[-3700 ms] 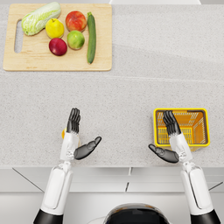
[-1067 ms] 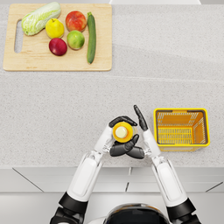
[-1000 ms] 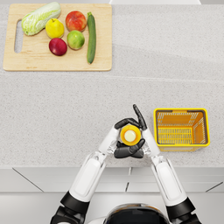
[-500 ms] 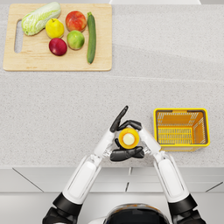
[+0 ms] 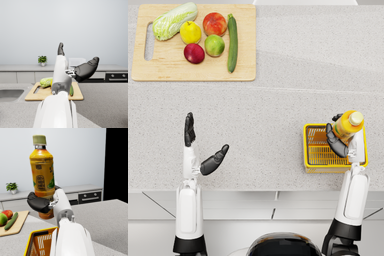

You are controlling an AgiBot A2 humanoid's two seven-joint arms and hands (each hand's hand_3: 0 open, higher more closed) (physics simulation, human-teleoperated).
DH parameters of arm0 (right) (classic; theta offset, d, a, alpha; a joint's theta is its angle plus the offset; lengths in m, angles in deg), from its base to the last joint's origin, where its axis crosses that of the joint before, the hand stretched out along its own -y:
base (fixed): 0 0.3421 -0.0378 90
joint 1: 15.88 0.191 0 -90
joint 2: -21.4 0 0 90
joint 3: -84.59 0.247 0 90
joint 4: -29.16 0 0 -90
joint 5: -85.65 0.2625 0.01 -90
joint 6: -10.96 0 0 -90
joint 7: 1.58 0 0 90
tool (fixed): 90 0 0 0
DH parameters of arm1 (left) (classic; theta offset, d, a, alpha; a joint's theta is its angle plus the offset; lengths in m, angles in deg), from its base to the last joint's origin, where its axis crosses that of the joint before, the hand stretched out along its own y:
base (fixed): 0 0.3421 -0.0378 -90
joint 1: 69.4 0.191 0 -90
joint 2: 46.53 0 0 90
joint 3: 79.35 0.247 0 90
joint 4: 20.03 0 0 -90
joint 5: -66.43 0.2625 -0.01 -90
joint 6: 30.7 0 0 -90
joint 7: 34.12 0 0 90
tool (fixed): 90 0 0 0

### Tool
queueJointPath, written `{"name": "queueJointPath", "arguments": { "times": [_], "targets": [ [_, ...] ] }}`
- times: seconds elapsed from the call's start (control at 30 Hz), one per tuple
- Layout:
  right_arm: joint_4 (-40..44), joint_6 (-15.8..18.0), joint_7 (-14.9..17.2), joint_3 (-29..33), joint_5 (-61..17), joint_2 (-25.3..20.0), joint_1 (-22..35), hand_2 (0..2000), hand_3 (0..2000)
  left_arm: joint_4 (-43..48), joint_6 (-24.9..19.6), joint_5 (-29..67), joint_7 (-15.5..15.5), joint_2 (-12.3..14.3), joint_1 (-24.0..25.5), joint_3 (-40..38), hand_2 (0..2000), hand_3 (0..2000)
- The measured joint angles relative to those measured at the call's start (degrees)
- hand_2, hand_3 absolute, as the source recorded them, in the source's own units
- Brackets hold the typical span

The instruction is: Pick up the lemon tea and place it into the yellow basket

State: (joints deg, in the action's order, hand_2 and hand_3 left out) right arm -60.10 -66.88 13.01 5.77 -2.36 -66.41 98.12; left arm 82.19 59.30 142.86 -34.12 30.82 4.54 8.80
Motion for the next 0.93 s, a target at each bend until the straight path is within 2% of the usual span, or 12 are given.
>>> {"name": "queueJointPath", "arguments": {
  "times": [0.07, 0.1, 0.13, 0.2, 0.23, 0.27, 0.3, 0.37, 0.47, 0.57, 0.93],
  "targets": [
    [2.0, -0.1, 2.5, 0.1, 0.0, -0.2, -1.3, 2000, 2000, -1.3, 0.0, 0.0, 0.0, 0.2, 0.0, 0.3, 0, 0],
    [2.7, -0.3, 3.3, 0.0, 0.0, -0.3, -2.0, 639, 1673, -1.9, 0.0, 0.0, 0.0, 0.3, -0.1, 0.4, 0, 0],
    [3.2, -2.7, 3.9, -0.3, 0.0, -0.3, -2.5, 0, 1347, -2.4, 0.0, 0.0, 0.0, 0.3, -0.3, 0.6, 0, 0],
    [3.0, -5.5, 4.7, -0.8, 0.0, -0.4, -3.1, 0, 693, -3.4, 0.0, 0.0, 0.0, 0.6, -1.0, 0.9, 0, 0],
    [2.1, -7.4, -0.8, -1.1, 0.0, -0.4, -3.2, 0, 367, -3.9, 0.0, 0.0, 0.0, 0.7, -1.6, 1.0, 0, 0],
    [0.9, -8.7, -4.7, -1.6, 0.0, -0.3, -3.0, 0, 40, -4.5, 0.0, 0.0, 0.0, 0.8, -2.5, 1.3, 0, 0],
    [-0.7, -9.7, -7.5, -2.2, 0.0, -0.2, -2.7, 0, 0, -5.1, 0.0, 0.0, 0.0, 1.0, -3.7, 1.4, 0, 0],
    [-4.2, -10.9, -10.9, -3.4, 0.0, 0.4, -0.7, 0, 0, -6.4, 0.0, 0.0, 0.0, 1.1, -7.4, 1.0, 0, 0],
    [-6.5, -11.7, -13.2, -2.8, 0.0, 2.0, 3.0, 0, 0, -9.1, 0.0, 0.0, 0.0, 0.4, -13.5, -0.7, 0, 0],
    [-7.2, -12.0, -14.1, -0.4, 0.0, 2.3, 3.7, 0, 0, -10.4, 0.0, 0.0, 0.0, 0.2, -15.5, -3.8, 0, 0],
    [-5.6, -12.2, -14.6, 0.2, 0.0, 2.1, 2.6, 0, 0, -11.4, 0.0, 0.0, 0.0, 0.4, -15.1, -6.5, 0, 0]
  ]
}}
